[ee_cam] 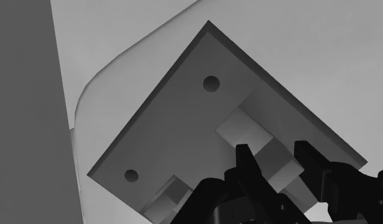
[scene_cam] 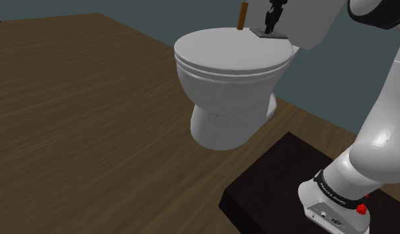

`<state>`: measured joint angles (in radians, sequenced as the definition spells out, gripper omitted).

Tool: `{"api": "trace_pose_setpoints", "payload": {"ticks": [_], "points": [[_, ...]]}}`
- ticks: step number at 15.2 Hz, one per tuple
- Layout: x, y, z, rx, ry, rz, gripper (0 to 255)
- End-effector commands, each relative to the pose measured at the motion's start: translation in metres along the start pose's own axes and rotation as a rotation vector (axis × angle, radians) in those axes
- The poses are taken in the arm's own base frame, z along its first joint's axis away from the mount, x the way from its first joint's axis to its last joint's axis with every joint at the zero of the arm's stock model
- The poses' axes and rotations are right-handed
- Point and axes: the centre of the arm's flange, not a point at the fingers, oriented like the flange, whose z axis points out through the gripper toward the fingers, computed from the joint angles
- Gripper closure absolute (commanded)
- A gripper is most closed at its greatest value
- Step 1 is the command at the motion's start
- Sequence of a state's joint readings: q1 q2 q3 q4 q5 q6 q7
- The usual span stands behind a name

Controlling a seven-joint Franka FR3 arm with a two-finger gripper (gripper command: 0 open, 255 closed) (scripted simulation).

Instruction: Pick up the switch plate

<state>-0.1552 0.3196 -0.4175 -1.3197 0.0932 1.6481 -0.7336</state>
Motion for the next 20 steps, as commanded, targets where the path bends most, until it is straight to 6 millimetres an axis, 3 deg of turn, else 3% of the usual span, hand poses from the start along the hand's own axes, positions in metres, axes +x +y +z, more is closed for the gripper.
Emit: {"api": "trace_pose_setpoints", "payload": {"ticks": [1, 7, 20], "points": [[0.000, 0.000, 0.001, 0.000, -0.001, 0.000, 255], [0.000, 0.000, 0.000, 0.000, -0.001, 0.000, 255], [0.000, 0.003, -0.069, 0.000, -0.001, 0.000, 255]]}}
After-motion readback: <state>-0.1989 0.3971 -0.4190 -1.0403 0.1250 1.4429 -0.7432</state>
